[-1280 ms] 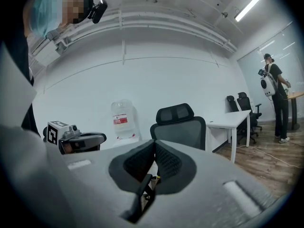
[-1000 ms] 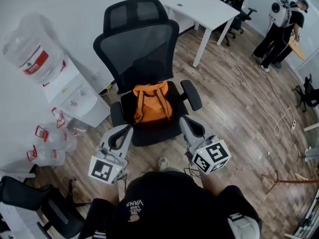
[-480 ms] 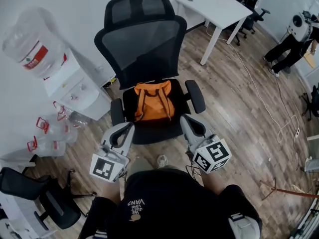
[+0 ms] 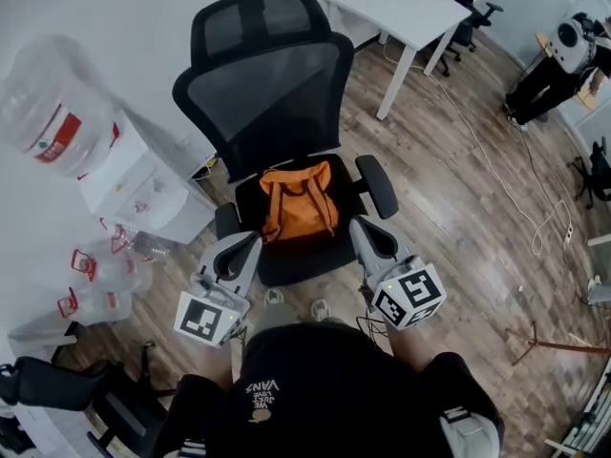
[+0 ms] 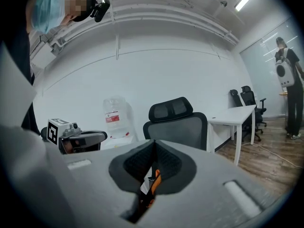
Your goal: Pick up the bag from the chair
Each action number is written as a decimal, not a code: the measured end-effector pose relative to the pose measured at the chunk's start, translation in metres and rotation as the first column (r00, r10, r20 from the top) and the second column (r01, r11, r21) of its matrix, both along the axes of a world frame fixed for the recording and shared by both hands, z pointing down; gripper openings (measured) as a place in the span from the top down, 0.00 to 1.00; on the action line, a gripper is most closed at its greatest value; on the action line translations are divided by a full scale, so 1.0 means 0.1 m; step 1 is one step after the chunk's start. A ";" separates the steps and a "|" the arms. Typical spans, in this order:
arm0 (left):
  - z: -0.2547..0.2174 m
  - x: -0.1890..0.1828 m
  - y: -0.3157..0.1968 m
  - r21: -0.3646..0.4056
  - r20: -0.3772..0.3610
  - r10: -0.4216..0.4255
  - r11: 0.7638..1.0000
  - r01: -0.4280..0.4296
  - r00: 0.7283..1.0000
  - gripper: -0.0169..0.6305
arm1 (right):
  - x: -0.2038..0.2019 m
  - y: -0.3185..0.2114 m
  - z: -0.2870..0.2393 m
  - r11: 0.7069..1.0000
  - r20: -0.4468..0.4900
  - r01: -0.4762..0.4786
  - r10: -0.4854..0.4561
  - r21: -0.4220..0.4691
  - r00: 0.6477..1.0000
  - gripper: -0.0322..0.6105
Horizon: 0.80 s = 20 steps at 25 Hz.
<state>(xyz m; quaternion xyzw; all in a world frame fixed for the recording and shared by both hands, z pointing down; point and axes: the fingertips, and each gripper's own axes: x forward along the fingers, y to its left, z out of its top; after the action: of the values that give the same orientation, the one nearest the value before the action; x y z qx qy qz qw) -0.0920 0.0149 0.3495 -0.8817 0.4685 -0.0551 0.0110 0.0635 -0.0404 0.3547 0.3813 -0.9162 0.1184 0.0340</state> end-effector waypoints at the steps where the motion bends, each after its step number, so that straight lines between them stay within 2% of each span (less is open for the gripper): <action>1: 0.00 -0.03 -0.04 -0.020 -0.013 0.006 1.000 -0.006 1.000 0.96 | -0.04 -0.02 0.00 1.000 0.000 -0.012 0.012 0.001 1.000 0.95; 9: 0.06 -0.36 -0.33 -0.029 -0.019 0.118 0.993 -0.118 0.993 0.96 | -0.35 -0.15 0.02 0.993 0.003 -0.115 0.115 0.000 0.993 0.95; 15: 0.12 -0.54 -0.51 -0.071 -0.045 0.201 0.976 -0.204 0.978 0.96 | -0.52 -0.18 0.08 0.978 -0.009 -0.207 0.207 -0.007 0.978 0.95; 20: 0.21 -0.61 -0.65 -0.083 -0.054 0.263 0.960 -0.267 0.963 0.96 | -0.50 -0.21 0.16 0.959 -0.039 -0.282 0.282 -0.005 0.959 0.95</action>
<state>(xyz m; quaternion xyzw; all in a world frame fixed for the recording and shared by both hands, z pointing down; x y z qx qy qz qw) -0.1532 -0.0500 0.3702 -0.9370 0.3434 -0.0552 -0.0313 0.0134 -0.0611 0.3703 0.5100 -0.8511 0.1198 0.0359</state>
